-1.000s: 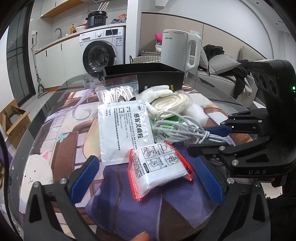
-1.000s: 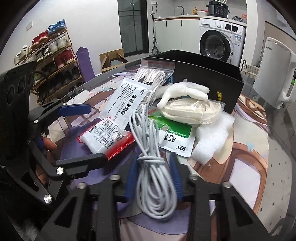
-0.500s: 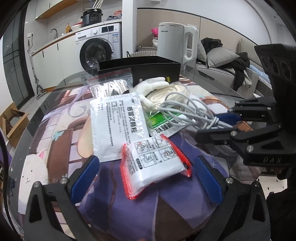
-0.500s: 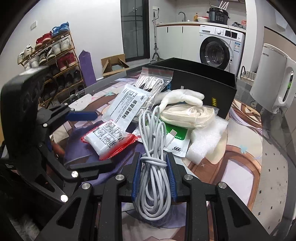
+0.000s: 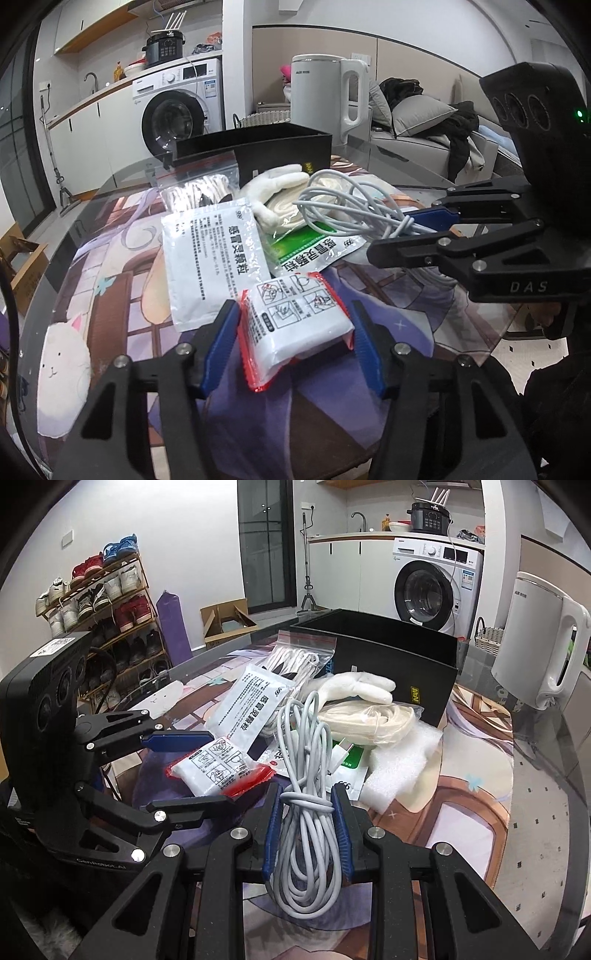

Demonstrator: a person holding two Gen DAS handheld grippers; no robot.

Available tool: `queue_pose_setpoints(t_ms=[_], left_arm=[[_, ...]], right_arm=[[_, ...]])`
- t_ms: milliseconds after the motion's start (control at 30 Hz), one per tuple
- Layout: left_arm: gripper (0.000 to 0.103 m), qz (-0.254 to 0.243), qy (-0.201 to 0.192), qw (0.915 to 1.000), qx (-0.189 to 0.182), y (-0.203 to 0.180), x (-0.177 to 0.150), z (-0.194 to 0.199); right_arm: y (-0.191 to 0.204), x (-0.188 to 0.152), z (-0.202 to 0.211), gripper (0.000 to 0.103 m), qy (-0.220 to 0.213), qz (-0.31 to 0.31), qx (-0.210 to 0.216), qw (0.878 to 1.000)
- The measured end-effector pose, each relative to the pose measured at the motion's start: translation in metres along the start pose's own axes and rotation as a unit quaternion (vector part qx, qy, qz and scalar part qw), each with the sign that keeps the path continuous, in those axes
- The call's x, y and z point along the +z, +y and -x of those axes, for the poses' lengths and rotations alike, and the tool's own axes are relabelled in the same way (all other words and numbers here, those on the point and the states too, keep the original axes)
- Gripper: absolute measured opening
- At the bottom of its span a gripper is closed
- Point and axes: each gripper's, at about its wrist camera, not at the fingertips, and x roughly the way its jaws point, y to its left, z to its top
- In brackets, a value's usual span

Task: Organize soft objects
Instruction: 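Lift the cable coil and red-edged packet and carry both toward the black box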

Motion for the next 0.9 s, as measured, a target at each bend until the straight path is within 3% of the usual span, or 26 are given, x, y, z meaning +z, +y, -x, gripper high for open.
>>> queue_pose_setpoints(t_ms=[333,900], left_arm=[[0.058,0.035,-0.031,0.9989,0.0,0.014,0.011,0.021],[0.058,0.068,-0.07,0.995,0.019,0.042,0.057,0.032]], right_arm=[[-0.002,0.008,0.016,0.026,-0.038,-0.012,-0.003,0.999],[-0.021,0.048,0.042,0.026,-0.091,-0.077,-0.019,0.993]])
